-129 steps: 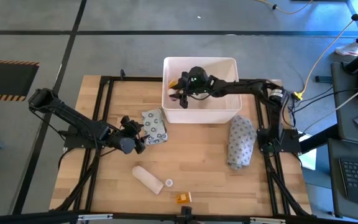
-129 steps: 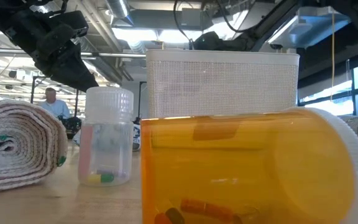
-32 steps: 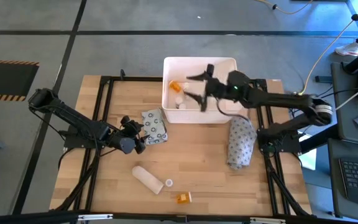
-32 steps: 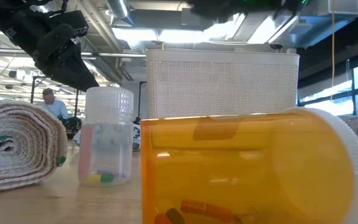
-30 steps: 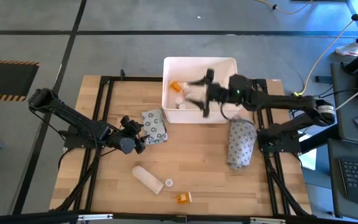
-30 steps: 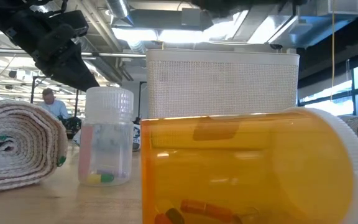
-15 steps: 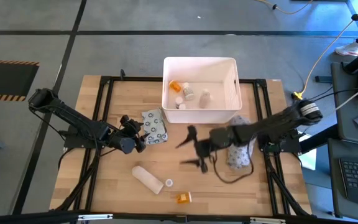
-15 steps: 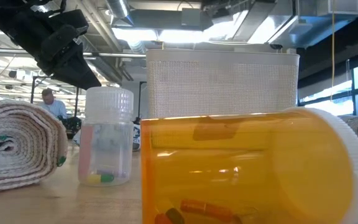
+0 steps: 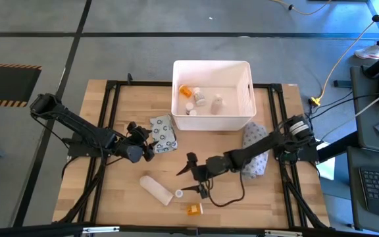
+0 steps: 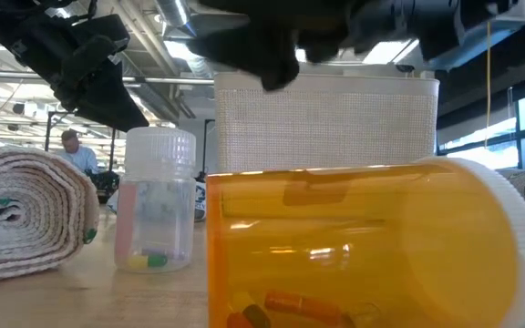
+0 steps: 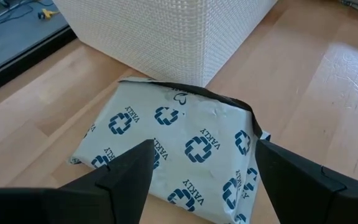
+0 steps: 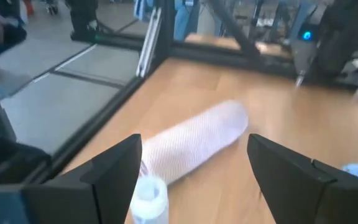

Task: Pick & place medical supplies in basket/bin
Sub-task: Put the transparent pill bottle into the white bin

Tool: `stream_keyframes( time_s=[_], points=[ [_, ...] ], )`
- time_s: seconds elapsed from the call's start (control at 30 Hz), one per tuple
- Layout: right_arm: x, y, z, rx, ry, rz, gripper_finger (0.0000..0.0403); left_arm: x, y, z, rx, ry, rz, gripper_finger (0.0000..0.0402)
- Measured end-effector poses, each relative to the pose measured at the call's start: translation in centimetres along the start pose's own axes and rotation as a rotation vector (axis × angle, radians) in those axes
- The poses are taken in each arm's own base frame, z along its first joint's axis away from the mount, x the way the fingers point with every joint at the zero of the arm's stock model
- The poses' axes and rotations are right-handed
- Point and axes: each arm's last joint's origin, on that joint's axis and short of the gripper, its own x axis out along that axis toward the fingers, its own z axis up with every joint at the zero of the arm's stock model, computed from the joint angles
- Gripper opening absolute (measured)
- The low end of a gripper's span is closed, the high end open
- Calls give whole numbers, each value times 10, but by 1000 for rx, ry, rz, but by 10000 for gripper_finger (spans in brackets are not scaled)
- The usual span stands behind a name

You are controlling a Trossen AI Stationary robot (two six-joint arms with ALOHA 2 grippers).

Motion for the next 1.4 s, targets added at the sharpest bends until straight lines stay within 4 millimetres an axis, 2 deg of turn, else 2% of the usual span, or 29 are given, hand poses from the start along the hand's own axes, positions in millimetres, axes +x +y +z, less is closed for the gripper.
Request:
stream_keyframes(
  time_s=[0.2, 0.4, 0.67, 0.83, 1.4],
  points=[
    [14, 3, -30, 2, 58, 56, 294, 0, 0, 0, 0, 0, 0, 270],
    [23, 4, -47, 8, 53, 94, 294, 0, 0, 0, 0, 0, 0, 270],
    [42, 6, -57, 10, 40, 155, 294, 0, 0, 0, -1, 1, -1, 271],
    [47, 7, -60, 37, 58, 172, 289, 0, 0, 0, 0, 2, -2, 270],
    [46, 7, -56, 32, 53, 171, 139, 0, 0, 0, -1, 7, -8, 270]
  ],
)
